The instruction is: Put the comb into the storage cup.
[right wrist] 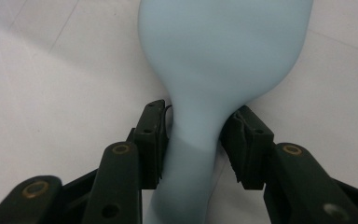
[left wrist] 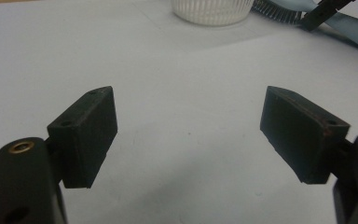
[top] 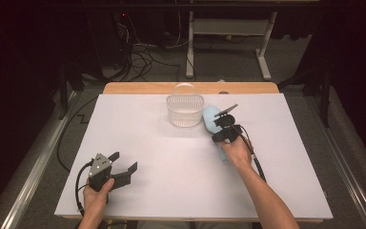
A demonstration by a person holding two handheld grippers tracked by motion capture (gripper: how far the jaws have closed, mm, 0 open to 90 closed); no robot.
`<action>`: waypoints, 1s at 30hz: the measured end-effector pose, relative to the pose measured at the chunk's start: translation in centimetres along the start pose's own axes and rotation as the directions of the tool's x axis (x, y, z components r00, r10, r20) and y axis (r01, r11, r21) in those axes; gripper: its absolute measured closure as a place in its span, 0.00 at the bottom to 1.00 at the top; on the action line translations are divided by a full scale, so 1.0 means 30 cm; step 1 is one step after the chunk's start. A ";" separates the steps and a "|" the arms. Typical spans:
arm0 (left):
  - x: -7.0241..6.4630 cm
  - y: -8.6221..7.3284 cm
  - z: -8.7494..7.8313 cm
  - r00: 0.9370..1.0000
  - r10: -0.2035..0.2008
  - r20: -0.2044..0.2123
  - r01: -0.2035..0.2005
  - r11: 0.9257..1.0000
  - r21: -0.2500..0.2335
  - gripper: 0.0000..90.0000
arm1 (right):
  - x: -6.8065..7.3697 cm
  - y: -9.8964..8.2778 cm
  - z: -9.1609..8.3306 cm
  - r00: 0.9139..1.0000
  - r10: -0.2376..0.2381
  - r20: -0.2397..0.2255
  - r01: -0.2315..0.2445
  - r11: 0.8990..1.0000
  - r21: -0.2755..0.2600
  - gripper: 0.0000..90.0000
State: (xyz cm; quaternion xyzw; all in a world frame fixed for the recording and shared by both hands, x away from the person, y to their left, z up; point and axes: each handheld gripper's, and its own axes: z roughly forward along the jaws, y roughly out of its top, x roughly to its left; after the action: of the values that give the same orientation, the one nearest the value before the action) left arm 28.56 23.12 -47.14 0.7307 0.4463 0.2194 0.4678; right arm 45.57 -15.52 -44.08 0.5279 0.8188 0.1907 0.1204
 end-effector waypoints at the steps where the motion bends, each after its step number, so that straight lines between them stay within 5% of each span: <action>1: 0.000 0.000 0.000 1.000 0.000 -0.001 0.000 1.000 0.000 0.22 | 0.000 0.000 0.000 1.000 0.004 0.002 -0.004 1.000 -0.001 0.68; 11: -0.001 0.000 0.001 1.000 0.000 0.002 0.000 1.000 0.000 0.22 | -0.023 0.001 -0.001 0.998 0.055 -0.013 -0.055 0.998 -0.002 0.77; 30: -0.001 0.003 0.001 1.000 0.005 0.004 -0.005 1.000 -0.001 0.22 | -0.033 -0.006 -0.015 0.998 0.040 0.043 -0.038 0.998 -0.042 0.78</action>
State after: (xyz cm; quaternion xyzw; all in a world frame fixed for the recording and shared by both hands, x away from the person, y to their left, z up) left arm 28.60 23.05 -47.08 0.7319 0.4434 0.2196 0.4686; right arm 45.66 -16.58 -43.76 0.5453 0.8015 0.1981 0.1453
